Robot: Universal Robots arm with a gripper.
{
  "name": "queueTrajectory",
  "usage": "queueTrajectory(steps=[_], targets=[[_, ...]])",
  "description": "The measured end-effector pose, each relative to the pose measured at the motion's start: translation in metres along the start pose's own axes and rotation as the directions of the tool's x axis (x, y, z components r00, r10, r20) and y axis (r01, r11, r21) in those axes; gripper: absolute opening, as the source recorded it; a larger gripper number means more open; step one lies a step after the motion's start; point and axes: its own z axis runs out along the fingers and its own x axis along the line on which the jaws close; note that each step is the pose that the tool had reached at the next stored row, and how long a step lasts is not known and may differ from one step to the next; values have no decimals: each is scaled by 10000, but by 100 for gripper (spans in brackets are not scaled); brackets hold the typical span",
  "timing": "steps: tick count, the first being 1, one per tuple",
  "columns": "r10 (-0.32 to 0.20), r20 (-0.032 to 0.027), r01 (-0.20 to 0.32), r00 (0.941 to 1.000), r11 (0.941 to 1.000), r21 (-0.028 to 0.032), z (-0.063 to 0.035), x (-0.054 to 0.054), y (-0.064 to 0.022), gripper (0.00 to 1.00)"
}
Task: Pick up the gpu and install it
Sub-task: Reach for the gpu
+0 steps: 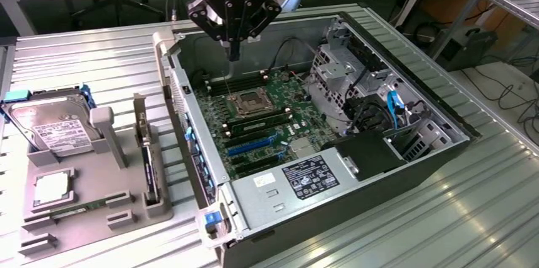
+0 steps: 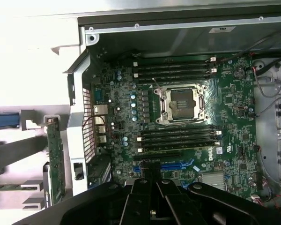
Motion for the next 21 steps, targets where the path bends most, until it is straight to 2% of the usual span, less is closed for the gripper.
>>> queueTrajectory(steps=[21], targets=[[0,0,0,10000,10000,0,-2,60,-5,11]])
